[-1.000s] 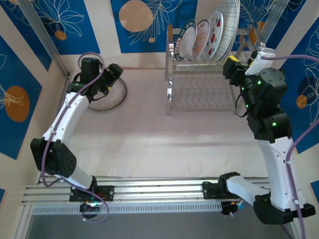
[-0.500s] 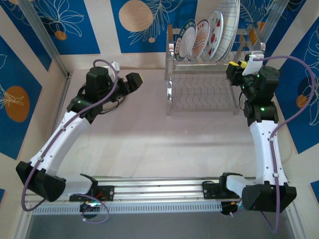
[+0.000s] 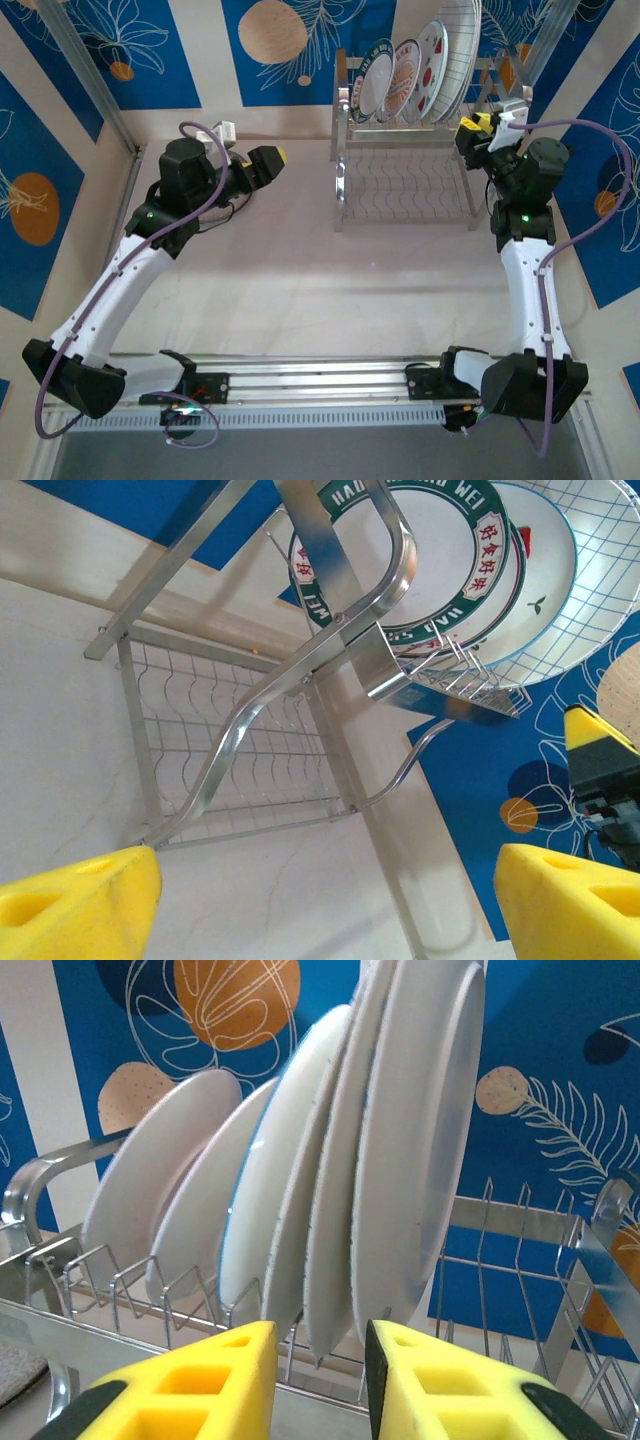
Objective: Unload the plates from the dish rack
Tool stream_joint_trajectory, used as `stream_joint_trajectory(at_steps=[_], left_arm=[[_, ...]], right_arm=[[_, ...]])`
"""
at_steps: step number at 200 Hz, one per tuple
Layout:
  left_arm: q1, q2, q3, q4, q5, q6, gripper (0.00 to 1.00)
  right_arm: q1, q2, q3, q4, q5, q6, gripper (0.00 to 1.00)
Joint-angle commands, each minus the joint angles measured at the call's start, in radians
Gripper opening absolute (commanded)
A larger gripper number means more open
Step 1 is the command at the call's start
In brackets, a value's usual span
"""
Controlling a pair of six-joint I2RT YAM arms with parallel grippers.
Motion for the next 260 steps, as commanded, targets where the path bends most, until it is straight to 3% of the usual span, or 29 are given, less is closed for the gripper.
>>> stream_joint_trajectory(at_steps=[1,66,260], left_arm=[[-0.011,-0.012,0.009,0.023,0.010,-0.001,0.86],[-0.013,-0.026,-0.002,0.014,-0.012,-0.014,0.86],[-0.014,-0.020,-0.021,0.036,-0.014,-0.048,0.85]], right_arm=[[-0.016,0.030,-0.006,0.077,-0.040,0.006,0.31],[-0.015,0.094,0.012,0.112,-0.041,0.031,0.38],[0.015,0.172,0.076,0.138,-0.002,0.065,0.40]])
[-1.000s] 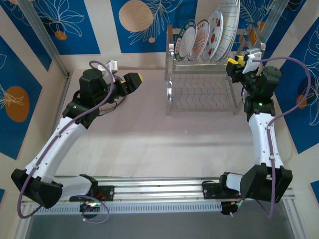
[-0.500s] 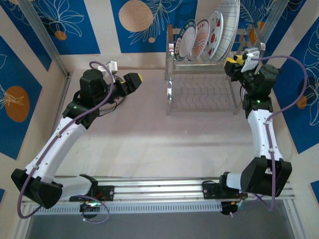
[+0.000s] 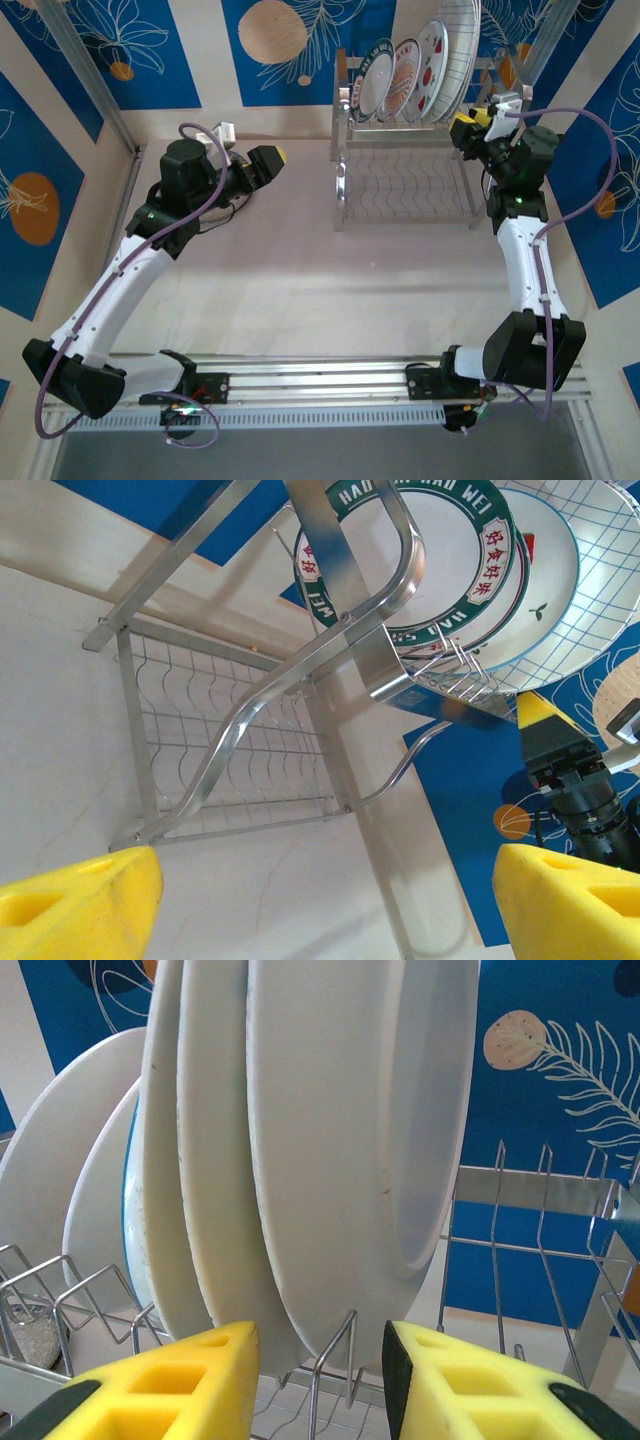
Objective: Unload the plates from the dish rack
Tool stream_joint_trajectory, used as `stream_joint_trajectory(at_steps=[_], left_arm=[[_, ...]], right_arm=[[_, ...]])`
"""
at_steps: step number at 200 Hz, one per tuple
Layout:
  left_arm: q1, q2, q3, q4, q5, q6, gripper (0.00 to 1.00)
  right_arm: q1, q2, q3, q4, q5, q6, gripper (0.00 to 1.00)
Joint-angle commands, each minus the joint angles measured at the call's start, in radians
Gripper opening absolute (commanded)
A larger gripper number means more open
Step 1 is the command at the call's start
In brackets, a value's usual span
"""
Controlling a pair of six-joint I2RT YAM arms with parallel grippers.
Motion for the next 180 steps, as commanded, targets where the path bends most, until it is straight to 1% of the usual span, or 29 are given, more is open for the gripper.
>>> stream_joint_trajectory(at_steps=[1,34,91,132,180], left_arm=[[-0.013,-0.018,-0.011,0.029,-0.009,-0.010,0.85],[-0.013,-0.021,-0.020,0.039,-0.009,-0.017,0.85],[-0.013,-0.020,-0.021,0.044,-0.005,-0.024,0.85],[-0.013,-0.024,-0.025,0.042,-0.006,-0.025,0.85],[-0.012,-0.023,-0.023,0.055,-0.005,-0.032,0.85]], right_arm=[[0.018,0.015,0.046,0.040,0.030,0.001,0.40],[0.027,0.009,0.048,0.031,0.043,-0.003,0.41],[0.020,0.027,0.078,0.016,0.099,-0.008,0.41],[0.024,0.047,0.111,0.019,0.092,0.002,0.41],[0.027,0.066,0.174,0.003,0.130,0.007,0.39]])
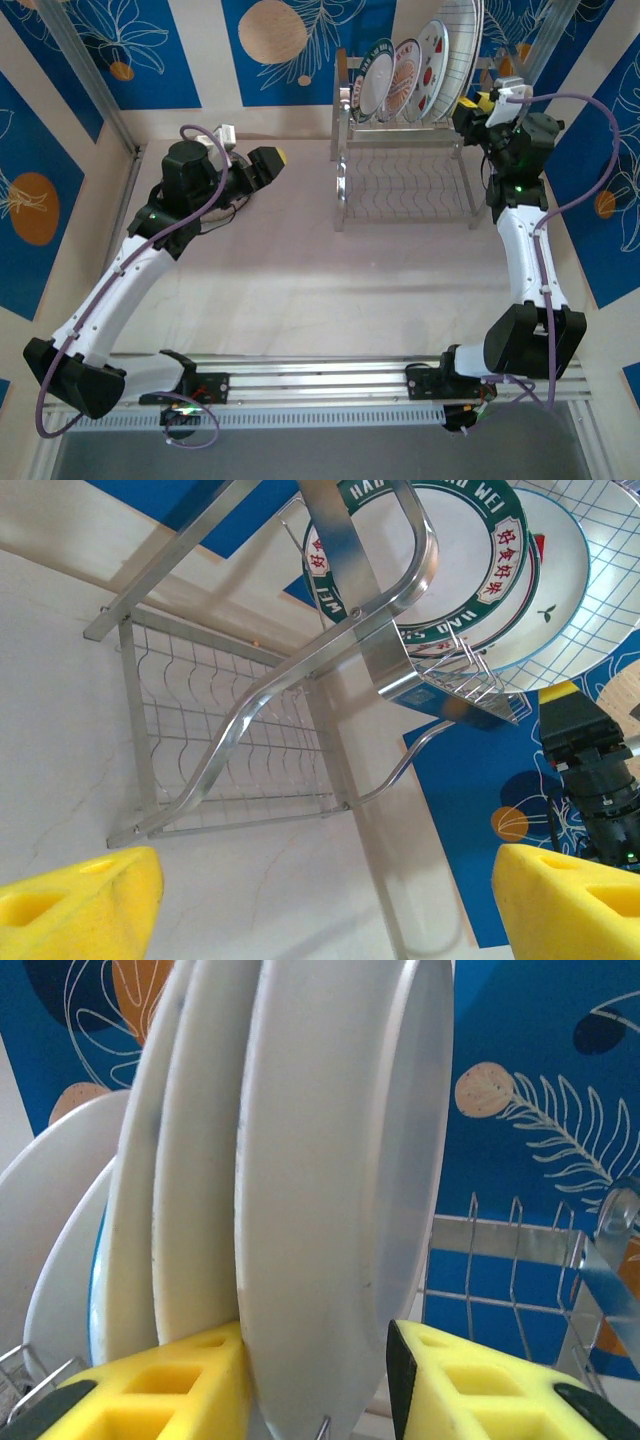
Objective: Unload the plates from the dish rack
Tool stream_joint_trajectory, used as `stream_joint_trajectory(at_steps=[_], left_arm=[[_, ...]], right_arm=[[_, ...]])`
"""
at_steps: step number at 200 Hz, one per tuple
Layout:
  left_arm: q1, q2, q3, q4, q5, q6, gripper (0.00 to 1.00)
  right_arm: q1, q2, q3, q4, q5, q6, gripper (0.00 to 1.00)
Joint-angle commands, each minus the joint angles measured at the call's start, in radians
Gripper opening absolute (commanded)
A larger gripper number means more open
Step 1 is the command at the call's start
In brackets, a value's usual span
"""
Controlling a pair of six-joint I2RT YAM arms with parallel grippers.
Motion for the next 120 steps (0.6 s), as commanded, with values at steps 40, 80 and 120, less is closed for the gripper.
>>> stream_joint_trajectory(at_steps=[40,80,120], left_arm=[[-0.013,-0.019,-0.006,0.055,0.000,-0.009,0.85],[-0.012,-0.019,-0.007,0.058,-0.001,-0.009,0.85],[-0.013,-0.016,-0.007,0.063,0.001,-0.012,0.85]], right_arm=[[0.013,0.036,0.127,-0.044,0.071,0.008,0.37],[0.024,0.043,0.144,-0.062,0.098,0.011,0.37],[0.027,0.051,0.170,-0.091,0.125,0.019,0.34]])
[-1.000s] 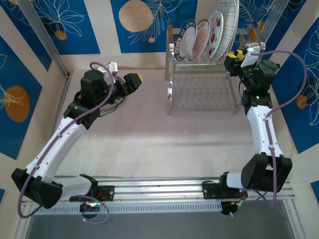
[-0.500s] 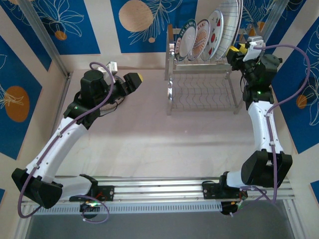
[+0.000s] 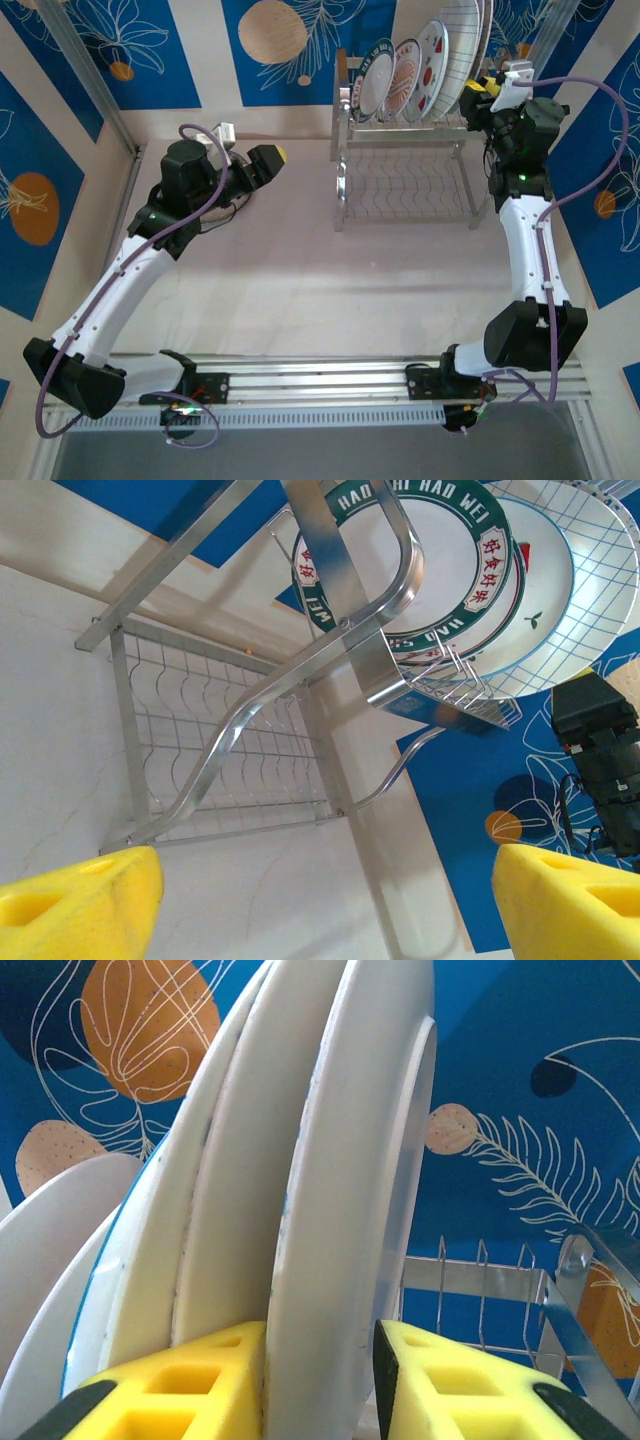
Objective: Unload the plates from the dish rack
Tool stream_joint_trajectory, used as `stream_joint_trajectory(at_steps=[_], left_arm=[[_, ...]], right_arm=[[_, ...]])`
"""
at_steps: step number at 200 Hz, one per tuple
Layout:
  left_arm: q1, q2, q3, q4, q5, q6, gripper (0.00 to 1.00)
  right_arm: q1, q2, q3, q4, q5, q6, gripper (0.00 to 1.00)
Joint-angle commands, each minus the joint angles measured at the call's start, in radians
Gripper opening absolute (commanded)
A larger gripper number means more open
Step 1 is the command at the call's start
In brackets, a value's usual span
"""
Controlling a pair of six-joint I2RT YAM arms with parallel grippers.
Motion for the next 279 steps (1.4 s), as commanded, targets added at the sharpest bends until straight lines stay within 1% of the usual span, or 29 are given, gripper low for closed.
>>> stream_joint_trajectory(at_steps=[1,31,71,107,154,181,200,222,279], left_arm=[[-0.013,-0.016,-0.007,0.040,0.001,-0.011,0.85],[-0.012,-0.015,-0.009,0.045,0.001,-0.012,0.85],[-0.013,-0.013,-0.005,0.057,0.001,-0.015,0.85],[-0.013,-0.010,0.004,0.062,0.002,-0.020,0.85],[-0.011,-0.012,0.006,0.061,0.003,-0.018,0.85],[-0.012,-0.012,0.009,0.060,0.004,-0.020,0.85],[-0.011,-0.012,0.010,0.061,0.004,-0.020,0.85],[-0.012,-0.013,0.010,0.060,0.004,-0.023,0.85],[-0.012,-0.015,0.013,0.066,0.005,-0.033,0.85]], right_arm=[[0.007,0.012,0.048,-0.024,0.048,0.012,0.34],[0.015,0.021,0.070,-0.054,0.072,0.022,0.31],[0.046,0.022,0.077,-0.088,0.152,0.038,0.27],[0.084,0.022,0.074,-0.101,0.238,0.052,0.20],[0.141,0.019,0.100,-0.139,0.385,0.051,0.07],[0.170,0.024,0.126,-0.159,0.446,0.042,0.04],[0.188,0.029,0.150,-0.177,0.487,0.035,0.02],[0.198,0.034,0.174,-0.192,0.501,0.035,0.00],[0.224,0.059,0.296,-0.319,0.578,0.000,0.00]])
